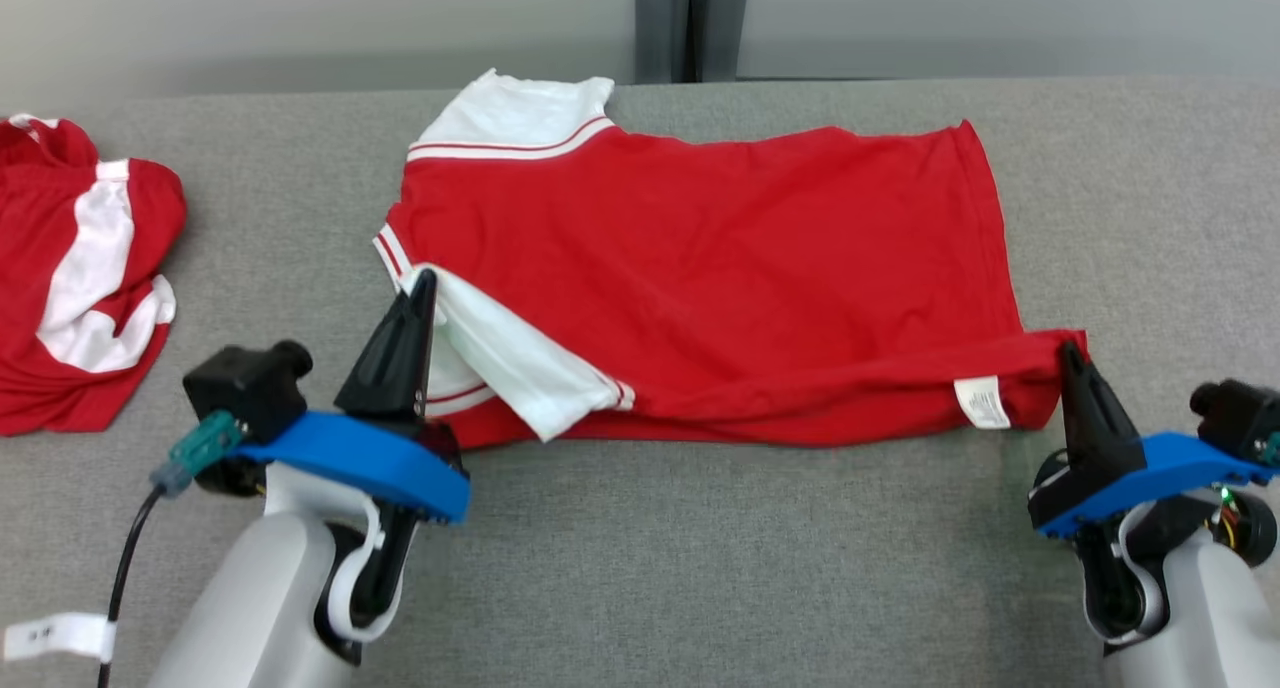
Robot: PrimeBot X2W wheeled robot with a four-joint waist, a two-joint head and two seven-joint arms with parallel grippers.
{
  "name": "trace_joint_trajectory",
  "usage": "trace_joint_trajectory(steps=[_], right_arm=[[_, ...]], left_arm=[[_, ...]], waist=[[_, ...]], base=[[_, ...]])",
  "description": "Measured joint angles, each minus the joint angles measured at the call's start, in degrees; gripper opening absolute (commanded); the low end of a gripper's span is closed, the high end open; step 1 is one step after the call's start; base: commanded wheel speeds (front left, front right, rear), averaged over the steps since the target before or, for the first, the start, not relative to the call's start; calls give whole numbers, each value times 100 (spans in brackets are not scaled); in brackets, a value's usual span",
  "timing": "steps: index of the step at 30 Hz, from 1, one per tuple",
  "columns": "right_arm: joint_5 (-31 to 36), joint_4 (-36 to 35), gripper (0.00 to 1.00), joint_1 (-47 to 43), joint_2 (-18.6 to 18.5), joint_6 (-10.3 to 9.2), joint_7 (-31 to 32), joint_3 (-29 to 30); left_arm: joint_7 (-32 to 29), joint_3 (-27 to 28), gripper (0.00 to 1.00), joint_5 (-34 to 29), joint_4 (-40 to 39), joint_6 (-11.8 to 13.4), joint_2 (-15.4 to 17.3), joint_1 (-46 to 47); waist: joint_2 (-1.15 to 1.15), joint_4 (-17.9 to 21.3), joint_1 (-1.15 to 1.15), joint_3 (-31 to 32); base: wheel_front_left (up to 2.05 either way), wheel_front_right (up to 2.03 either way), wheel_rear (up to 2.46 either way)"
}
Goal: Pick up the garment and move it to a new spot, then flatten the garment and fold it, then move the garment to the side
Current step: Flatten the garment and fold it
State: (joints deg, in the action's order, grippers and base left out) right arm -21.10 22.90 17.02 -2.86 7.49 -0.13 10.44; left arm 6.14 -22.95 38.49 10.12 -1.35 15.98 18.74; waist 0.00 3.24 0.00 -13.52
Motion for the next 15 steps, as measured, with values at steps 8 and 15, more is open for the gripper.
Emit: trace_joint_trajectory(steps=[8, 15], right_arm=[[353, 767, 0, 759, -1, 0, -290, -2], [428, 1131, 1, 1005, 0, 0, -444, -215]], left_arm=[[486, 12, 0, -230, 1204, -73, -209, 992], [608, -93, 0, -396, 1840, -146, -298, 1339]], waist=[[0, 85, 1, -328], [0, 110, 1, -438]], base=[[0, 0, 0], [0, 0, 0]])
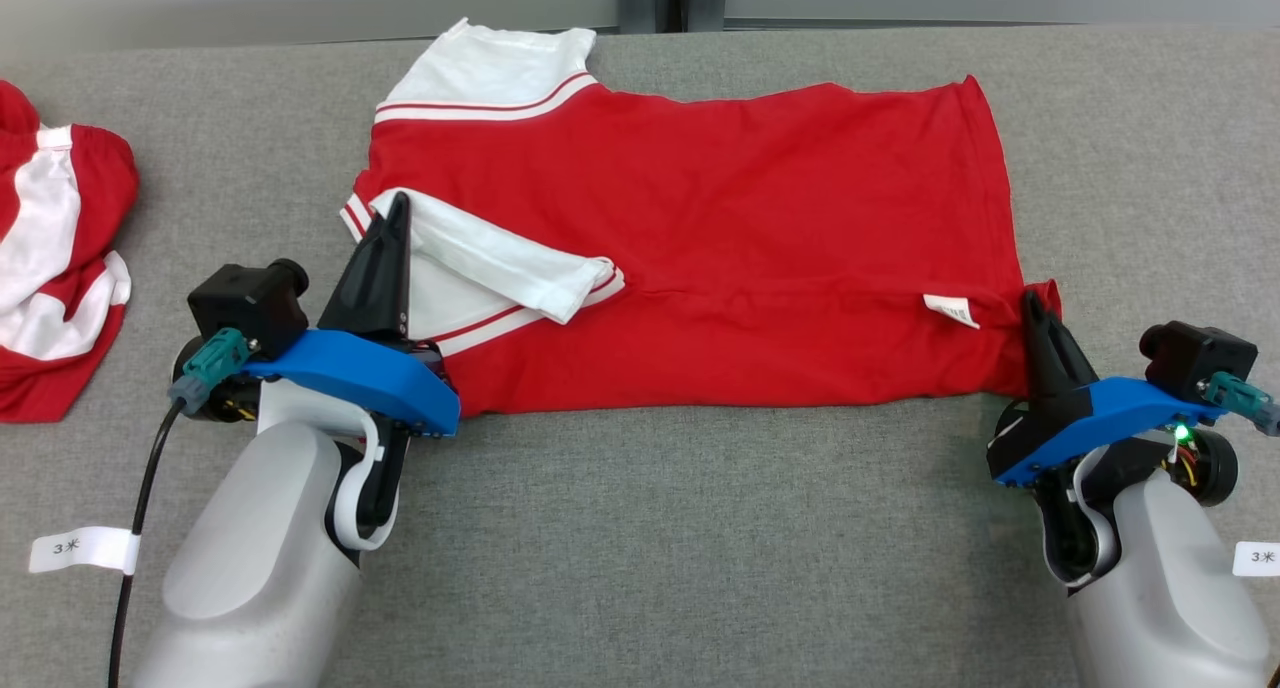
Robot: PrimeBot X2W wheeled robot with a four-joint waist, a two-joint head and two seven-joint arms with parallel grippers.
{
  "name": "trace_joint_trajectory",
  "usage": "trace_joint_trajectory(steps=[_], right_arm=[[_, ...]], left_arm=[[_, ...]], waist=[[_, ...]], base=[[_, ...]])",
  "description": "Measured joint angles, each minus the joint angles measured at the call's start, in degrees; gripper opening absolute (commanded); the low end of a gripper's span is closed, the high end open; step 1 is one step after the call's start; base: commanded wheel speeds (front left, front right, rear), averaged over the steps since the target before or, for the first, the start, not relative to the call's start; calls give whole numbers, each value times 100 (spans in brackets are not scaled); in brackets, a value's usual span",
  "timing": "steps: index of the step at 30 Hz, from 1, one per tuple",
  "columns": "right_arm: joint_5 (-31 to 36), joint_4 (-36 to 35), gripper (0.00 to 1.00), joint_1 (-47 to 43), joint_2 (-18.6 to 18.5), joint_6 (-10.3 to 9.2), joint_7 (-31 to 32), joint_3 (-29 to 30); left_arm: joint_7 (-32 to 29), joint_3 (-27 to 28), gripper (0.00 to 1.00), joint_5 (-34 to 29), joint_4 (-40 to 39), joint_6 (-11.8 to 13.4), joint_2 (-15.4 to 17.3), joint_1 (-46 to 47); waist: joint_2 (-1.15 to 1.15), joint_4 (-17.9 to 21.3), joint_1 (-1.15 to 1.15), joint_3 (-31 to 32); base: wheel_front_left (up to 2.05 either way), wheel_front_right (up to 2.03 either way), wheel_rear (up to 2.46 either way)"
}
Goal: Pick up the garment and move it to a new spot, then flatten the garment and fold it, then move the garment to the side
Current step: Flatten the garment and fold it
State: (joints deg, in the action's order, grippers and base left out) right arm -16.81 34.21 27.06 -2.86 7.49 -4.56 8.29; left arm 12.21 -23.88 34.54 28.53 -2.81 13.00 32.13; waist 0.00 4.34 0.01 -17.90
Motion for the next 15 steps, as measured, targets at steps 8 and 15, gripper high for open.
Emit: trace_joint_trajectory(steps=[8, 15], right_arm=[[232, 15, 100, 136, 4, 0, -713, -197], [823, -380, 100, -497, 2, 0, -737, 62]], left_arm=[[233, 231, 100, -4, 372, 97, -79, -62], [274, 457, 100, 232, -99, 41, -112, -942]], waist=[[0, -3, 0, 109], [0, -110, -1, 403]], base=[[0, 0, 0], [0, 0, 0]])
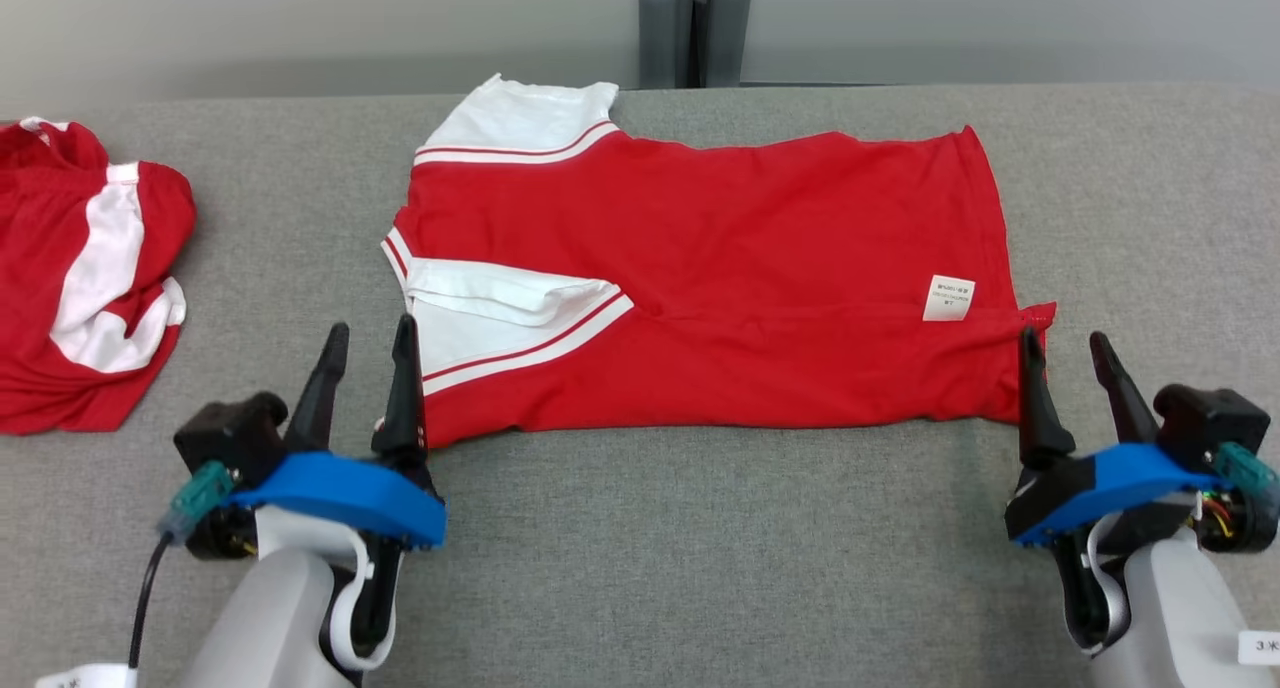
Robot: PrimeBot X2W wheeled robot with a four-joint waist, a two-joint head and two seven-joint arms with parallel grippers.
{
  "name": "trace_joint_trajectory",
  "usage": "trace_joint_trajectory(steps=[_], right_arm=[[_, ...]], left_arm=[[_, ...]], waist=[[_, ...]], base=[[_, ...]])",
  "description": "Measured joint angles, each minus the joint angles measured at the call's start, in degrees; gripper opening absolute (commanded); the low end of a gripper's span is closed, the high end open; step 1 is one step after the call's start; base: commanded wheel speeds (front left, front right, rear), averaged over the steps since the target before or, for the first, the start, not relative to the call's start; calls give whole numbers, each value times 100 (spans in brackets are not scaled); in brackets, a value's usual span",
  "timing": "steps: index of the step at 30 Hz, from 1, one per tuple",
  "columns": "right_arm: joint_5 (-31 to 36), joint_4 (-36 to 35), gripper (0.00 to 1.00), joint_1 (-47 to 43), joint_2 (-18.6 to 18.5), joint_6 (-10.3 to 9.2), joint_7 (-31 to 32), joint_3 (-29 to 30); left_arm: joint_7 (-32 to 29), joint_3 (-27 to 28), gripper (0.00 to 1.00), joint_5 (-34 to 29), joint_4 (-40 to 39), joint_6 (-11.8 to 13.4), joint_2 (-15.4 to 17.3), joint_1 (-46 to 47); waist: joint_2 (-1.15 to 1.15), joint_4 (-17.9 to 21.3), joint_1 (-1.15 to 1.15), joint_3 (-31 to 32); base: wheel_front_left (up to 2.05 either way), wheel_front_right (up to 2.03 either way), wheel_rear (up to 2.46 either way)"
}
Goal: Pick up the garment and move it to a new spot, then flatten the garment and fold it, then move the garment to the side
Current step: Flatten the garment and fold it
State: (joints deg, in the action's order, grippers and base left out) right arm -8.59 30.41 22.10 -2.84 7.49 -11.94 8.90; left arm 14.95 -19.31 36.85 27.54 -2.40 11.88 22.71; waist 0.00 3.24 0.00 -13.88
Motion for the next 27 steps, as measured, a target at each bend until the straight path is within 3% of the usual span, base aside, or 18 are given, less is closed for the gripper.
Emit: trace_joint_trajectory(steps=[7, 14, 21, 22, 23, 24, 25, 27], right_arm=[[41, -512, 100, -726, 1, 0, 431, 74], [64, -896, 100, -878, 1, 0, 776, 53], [67, -961, 100, -833, 0, 0, 992, -7], [84, -943, 100, -818, 1, 0, 1032, -13], [85, -914, 100, -816, 0, 0, 1047, -19], [81, -883, 100, -813, 0, 0, 1088, -31], [78, -849, 100, -807, 1, 0, 1098, -37], [34, -736, 100, -760, 1, 0, 1140, -30]], left_arm=[[-730, -27, 100, 380, -396, 196, 23, -876], [-1510, 16, 100, 710, -423, 535, 23, -1068], [-1772, 270, 100, 1196, -290, 468, -103, -762], [-1808, 253, 56, 1196, -271, 437, -92, -722], [-1823, 242, 32, 1198, -256, 426, -90, -692], [-1822, 235, 15, 1198, -248, 402, -91, -673], [-1819, 221, 0, 1194, -243, 385, -90, -656], [-1736, 190, 0, 1123, -243, 364, -81, -633]], waist=[[0, -85, -1, 237], [0, -14, -1, 175], [0, 105, -1, -68], [0, 117, -1, -97], [0, 121, -1, -117], [0, 127, -1, -135], [0, 129, -1, -150], [0, 128, -1, -176]], base=[[0, 0, 0], [0, 0, 0], [0, 0, 0], [0, 0, 0], [0, 0, 0], [0, 0, 0], [0, 0, 0], [0, 0, 0]])
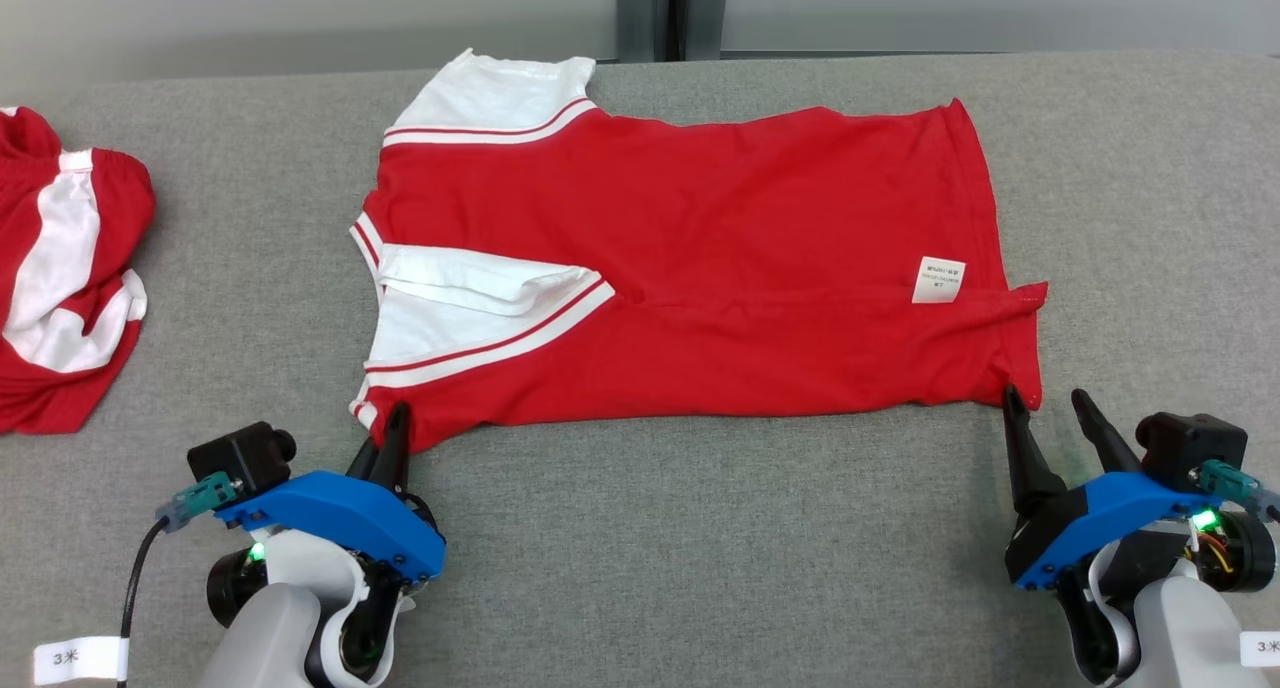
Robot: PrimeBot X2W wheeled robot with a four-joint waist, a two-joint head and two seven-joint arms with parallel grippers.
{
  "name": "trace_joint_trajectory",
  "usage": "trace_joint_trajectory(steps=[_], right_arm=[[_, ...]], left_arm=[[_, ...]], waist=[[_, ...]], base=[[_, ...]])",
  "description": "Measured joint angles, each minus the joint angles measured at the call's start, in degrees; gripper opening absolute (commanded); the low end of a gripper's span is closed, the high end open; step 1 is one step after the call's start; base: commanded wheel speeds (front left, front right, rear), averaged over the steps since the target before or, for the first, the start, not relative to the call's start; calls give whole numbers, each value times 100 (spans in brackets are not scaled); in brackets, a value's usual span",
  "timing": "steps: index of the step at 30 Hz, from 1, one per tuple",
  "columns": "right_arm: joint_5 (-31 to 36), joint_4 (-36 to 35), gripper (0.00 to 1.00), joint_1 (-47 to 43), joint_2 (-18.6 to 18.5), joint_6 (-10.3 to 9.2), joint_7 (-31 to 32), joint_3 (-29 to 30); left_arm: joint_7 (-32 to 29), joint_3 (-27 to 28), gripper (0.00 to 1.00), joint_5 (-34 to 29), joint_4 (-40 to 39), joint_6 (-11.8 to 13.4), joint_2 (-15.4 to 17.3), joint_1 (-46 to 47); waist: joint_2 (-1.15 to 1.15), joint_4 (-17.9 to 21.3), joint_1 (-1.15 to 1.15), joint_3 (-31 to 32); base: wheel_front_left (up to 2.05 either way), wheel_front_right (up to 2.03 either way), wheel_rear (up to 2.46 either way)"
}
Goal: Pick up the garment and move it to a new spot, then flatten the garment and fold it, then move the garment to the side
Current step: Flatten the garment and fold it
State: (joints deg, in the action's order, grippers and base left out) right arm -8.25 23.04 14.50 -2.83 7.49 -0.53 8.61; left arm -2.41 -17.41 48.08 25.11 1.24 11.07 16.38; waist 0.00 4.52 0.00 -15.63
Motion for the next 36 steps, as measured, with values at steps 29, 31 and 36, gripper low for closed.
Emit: trace_joint_trajectory(steps=[29, 31, 36], right_arm=[[-235, -280, 0, 30, 3, 0, 301, 324], [-328, -792, 0, -398, 2, 0, 533, 322], [-553, -1827, 0, -1504, 1, 0, 1103, 398]], left_arm=[[757, -110, 0, -372, -1355, -1, 375, -753], [657, -156, 0, -422, -1785, 119, 509, -1127], [303, -165, 0, -356, -2889, 469, 775, -2089]], waist=[[0, -209, 0, 474], [0, -205, 1, 520], [0, -187, 0, 549]], base=[[0, 0, 0], [0, 0, 0], [0, 0, 0]])
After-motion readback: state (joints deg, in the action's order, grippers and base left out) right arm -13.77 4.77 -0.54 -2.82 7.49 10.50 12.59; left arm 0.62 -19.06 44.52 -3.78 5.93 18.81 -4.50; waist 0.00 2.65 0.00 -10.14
